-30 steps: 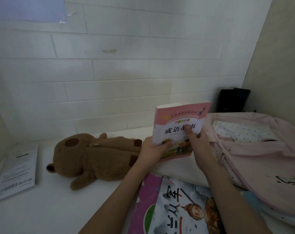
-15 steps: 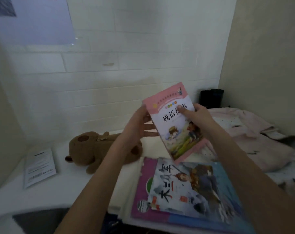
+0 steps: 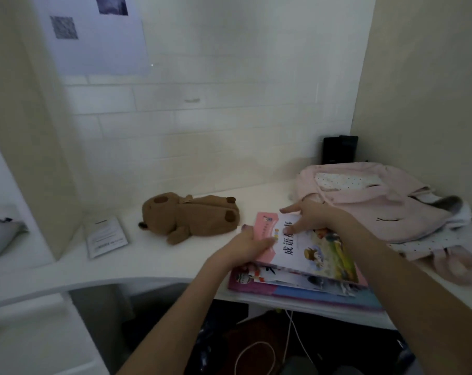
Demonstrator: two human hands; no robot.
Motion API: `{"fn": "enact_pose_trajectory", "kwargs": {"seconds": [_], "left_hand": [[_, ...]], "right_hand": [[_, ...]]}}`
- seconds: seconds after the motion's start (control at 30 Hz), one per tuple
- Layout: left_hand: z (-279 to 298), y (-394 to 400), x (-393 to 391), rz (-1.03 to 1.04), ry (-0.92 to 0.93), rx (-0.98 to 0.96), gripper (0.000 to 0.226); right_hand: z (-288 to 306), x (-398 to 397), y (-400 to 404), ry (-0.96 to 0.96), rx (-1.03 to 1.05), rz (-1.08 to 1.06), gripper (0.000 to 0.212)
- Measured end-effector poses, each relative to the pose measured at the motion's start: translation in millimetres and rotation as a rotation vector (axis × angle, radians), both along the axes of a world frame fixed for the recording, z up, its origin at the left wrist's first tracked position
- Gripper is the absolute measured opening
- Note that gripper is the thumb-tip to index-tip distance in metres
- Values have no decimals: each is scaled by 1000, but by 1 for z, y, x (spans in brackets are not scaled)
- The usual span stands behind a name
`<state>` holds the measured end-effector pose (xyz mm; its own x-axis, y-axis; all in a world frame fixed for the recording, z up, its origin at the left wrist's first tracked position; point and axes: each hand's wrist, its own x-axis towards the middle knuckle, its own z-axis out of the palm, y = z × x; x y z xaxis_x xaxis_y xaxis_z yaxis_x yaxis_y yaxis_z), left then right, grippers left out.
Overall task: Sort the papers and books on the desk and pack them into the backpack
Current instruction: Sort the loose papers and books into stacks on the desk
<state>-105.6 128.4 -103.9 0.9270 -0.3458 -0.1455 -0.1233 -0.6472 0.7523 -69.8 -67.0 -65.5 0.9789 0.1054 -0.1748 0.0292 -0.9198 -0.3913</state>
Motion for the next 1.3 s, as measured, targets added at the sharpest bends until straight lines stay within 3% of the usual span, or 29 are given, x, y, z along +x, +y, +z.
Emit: {"fn": "enact_pose_trajectory", "kwargs": {"seconds": [0.13,0.27,0.33,0.47,0.6,0.83,1.03,1.17,1.3], "left_hand": [[2,-6,6,-15,-142,509,75],[9,-8,5,39,-380,806,92],[8,-7,0,-113,-444,758,99],[-4,6,-11,-431,-361,653,119],[-21,4,-32,-518,-651,731,127],[-49,-1,-57,-565,-932,687,93],[-60,17,-60,-557,-1253,593,81],[-60,22,-64,-453,-1241,516,82],[-62,41,-54,-348,-1098,367,45]], "right_hand": [[-18,2,1,16,0,25,56],[-24,4,-7,100,-48,-8,68],[-27,4,-9,114,-74,-13,73],[-29,2,-9,84,-86,-19,80],[-25,-2,-7,115,-133,-37,85],[-19,-24,-6,230,-184,-129,111],[-21,-55,-6,289,-77,-281,120],[-22,-80,-4,322,-29,-336,124],[-16,-110,-3,371,81,-389,105]]}}
